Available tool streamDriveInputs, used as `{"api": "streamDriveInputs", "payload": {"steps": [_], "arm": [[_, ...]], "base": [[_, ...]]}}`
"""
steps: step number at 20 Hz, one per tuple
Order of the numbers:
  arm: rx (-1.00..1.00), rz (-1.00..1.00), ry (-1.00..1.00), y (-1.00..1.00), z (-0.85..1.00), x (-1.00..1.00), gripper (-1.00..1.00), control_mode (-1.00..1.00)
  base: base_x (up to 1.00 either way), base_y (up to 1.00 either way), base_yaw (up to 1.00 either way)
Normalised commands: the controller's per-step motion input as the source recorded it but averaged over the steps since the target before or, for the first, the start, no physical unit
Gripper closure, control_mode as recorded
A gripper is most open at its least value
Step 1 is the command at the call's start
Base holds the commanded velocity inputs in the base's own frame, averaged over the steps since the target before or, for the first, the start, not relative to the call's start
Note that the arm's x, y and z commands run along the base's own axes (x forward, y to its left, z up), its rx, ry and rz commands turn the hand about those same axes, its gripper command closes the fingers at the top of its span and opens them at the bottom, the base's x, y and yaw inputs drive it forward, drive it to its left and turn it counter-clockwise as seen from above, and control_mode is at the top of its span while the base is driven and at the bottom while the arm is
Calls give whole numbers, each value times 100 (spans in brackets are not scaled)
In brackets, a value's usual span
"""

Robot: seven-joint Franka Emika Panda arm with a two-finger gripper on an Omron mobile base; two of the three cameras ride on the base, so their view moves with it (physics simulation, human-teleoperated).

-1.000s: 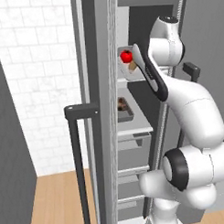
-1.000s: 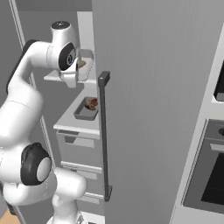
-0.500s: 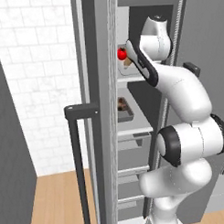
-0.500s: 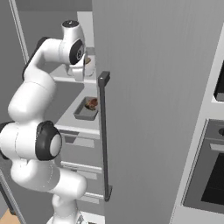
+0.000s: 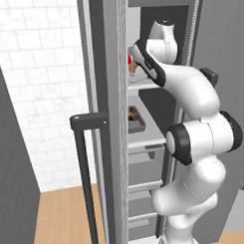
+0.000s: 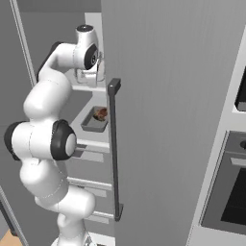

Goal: Take the meat container that has the steak and place it on the second highest rack of the freezer. Then take the vegetable container that has the sweet potato and tomato and place it on the highest rack of the freezer.

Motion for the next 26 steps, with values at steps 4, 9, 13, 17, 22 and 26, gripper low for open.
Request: {"api": "streamDriveInputs", "payload": {"steps": [4,9,13,17,22,26], "arm": [[0,0,0,0,-1,49,100,-100],[0,0,1,0,-3,39,100,-100],[0,-1,1,3,-17,42,100,-100],[0,0,0,1,-21,37,100,-100],[0,0,-2,1,-15,4,100,-100],[0,0,-2,0,-1,0,100,-100]], "base": [[0,0,0],[0,0,0],[0,0,0],[0,0,0],[0,0,0],[0,0,0]]}}
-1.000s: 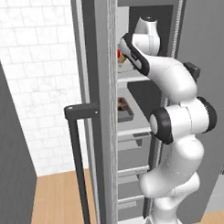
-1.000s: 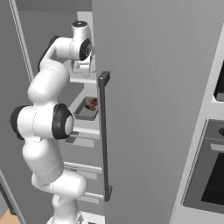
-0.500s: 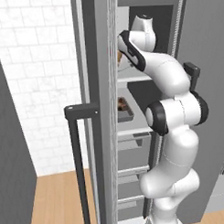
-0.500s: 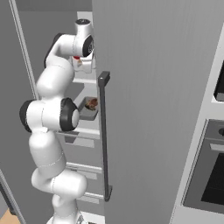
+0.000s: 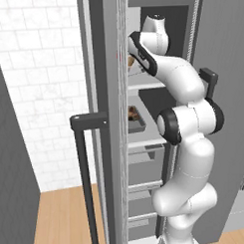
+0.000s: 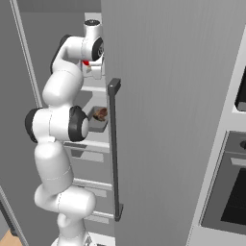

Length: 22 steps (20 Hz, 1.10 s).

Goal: Take the meat container that has the steak and place it on the second highest rack of the freezer. Then take the vegetable container that has the sweet potato and tomato and place it on the highest rack of the freezer.

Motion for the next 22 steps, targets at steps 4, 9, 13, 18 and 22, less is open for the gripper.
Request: {"api": "streamDriveInputs", "payload": {"steps": [4,9,13,18,22], "arm": [[0,0,0,0,0,0,100,-100],[0,0,0,0,0,0,-100,-100],[0,0,0,0,0,0,-100,-100],[0,0,2,0,-1,0,-100,-100],[0,0,-7,0,-1,-25,-100,-100]], "base": [[0,0,0],[0,0,0],[0,0,0],[0,0,0],[0,0,0]]}}
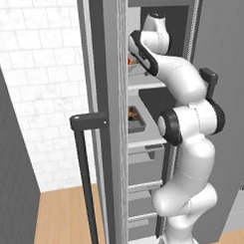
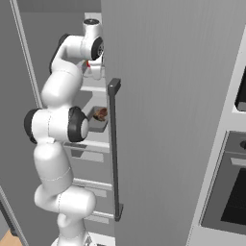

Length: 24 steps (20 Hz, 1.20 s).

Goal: Take the meat container that has the steak and place it on the second highest rack of the freezer. Then take the vegetable container that has the sweet potato and tomato and place it on the highest rack of the freezer.

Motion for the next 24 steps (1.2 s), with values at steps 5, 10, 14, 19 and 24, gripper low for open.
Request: {"api": "streamDriveInputs", "payload": {"steps": [5,10,14,19,24], "arm": [[0,0,-24,-3,0,-33,-100,-100],[1,-1,2,-5,10,-44,-100,-100],[0,-1,0,0,31,-61,-100,-100],[0,-2,3,0,22,-58,-100,-100],[0,0,8,0,0,-97,-100,-100]], "base": [[0,0,0],[0,0,0],[0,0,0],[0,0,0],[0,0,0]]}}
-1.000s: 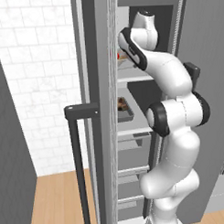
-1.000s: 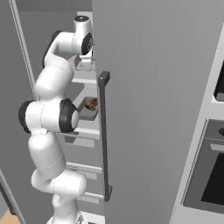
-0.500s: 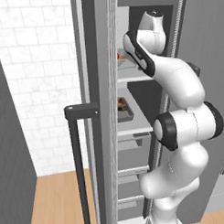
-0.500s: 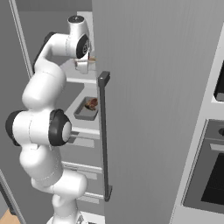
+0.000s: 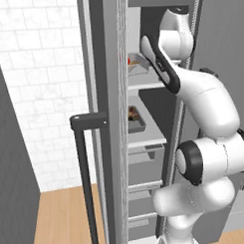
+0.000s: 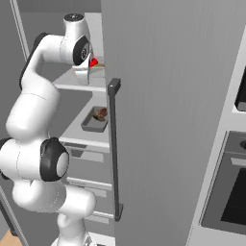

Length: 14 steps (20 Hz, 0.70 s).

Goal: Take the meat container that has the steak and place it on the second highest rack of the freezer. Then take the vegetable container that has the sweet potato and tomato and place it on the highest rack of the freezer.

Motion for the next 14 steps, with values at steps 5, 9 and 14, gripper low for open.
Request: {"api": "streamDriveInputs", "payload": {"steps": [5,9,14], "arm": [[0,0,18,0,-6,-100,-100,-100],[0,0,13,0,-51,-100,-100,-100],[0,0,9,-6,-57,-100,-100,-100]], "base": [[0,0,0],[0,0,0],[0,0,0]]}}
